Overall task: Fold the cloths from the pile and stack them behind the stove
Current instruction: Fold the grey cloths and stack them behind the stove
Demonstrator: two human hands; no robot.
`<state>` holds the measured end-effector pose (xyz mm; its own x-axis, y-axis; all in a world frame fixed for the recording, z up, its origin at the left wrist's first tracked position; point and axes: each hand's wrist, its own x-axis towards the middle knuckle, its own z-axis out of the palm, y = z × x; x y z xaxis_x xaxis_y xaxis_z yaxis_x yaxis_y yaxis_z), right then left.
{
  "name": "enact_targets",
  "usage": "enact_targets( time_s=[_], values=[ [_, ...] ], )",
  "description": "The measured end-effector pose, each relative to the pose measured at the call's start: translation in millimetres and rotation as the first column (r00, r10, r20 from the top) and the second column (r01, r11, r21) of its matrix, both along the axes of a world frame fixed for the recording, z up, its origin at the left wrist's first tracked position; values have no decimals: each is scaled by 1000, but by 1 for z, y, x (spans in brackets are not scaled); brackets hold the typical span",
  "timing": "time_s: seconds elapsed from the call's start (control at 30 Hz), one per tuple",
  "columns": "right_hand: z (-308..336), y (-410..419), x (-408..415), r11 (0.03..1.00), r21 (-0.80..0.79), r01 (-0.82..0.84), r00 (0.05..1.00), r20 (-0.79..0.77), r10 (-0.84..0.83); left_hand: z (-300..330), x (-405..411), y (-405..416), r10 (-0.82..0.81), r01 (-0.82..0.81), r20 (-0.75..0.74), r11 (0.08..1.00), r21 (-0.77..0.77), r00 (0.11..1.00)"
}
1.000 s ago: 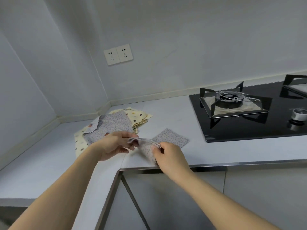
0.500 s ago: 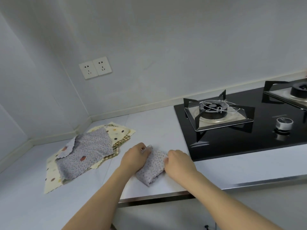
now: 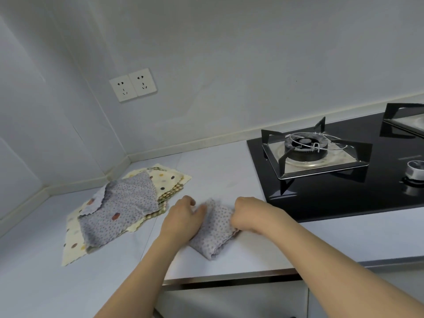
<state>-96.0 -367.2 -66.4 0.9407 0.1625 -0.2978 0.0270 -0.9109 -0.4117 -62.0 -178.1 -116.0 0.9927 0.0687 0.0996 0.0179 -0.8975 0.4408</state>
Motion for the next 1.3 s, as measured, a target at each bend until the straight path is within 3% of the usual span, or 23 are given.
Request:
enact_targets(
  time_s=[0.1,0.2,0.37,0.47,0.6,0.7,0.77,0.83,0.9,0.93,1.0,1.07,1.13,1.2,1.3],
  values=[
    [2,1,14,999,-26,-24,991,128,27,9,-17,24,86,-107,-169,987,-121,982],
    [-3,14,34,987,-21,-158,977,140,160,18,-34,23,87,-119,-305,989,-90,948],
    [0,36,53,907,-164,-388,918,20,397,23,-44,14,77,-184,-283,909,-374,956],
    [3,45,63,879,-244,-409,909,-20,417,25,-49,15,90,-237,-305,841,-487,948],
    [13,54,72,902,-116,-416,909,-58,412,39,-53,19,29,-223,-326,786,-577,945],
    [34,57,76,902,-1,-432,899,78,431,55,-49,26,26,-169,-212,701,-692,977],
    [50,57,78,900,77,-430,886,228,404,68,-47,29,63,-49,-8,671,-740,998],
    [61,53,76,889,80,-451,825,416,382,78,-53,28,73,105,279,812,-574,957],
    [60,44,68,880,-26,-474,708,583,399,78,-64,26,-96,241,512,944,-225,854],
    [54,38,60,867,-110,-486,654,612,444,71,-70,26,-251,318,527,947,-40,812],
    [34,23,42,804,-281,-523,636,500,588,52,-84,25,-478,458,296,878,137,827],
    [13,4,23,779,-266,-568,750,223,623,40,-99,24,-496,497,41,867,-37,867],
    [1,-10,11,869,-49,-493,864,85,495,36,-101,22,-383,387,71,877,-284,921],
    [-4,-11,8,932,107,-347,926,198,323,34,-86,21,-173,225,171,904,-363,970],
    [-18,11,-2,975,76,-209,910,380,165,22,-61,17,-85,140,236,963,-231,968]
  ],
)
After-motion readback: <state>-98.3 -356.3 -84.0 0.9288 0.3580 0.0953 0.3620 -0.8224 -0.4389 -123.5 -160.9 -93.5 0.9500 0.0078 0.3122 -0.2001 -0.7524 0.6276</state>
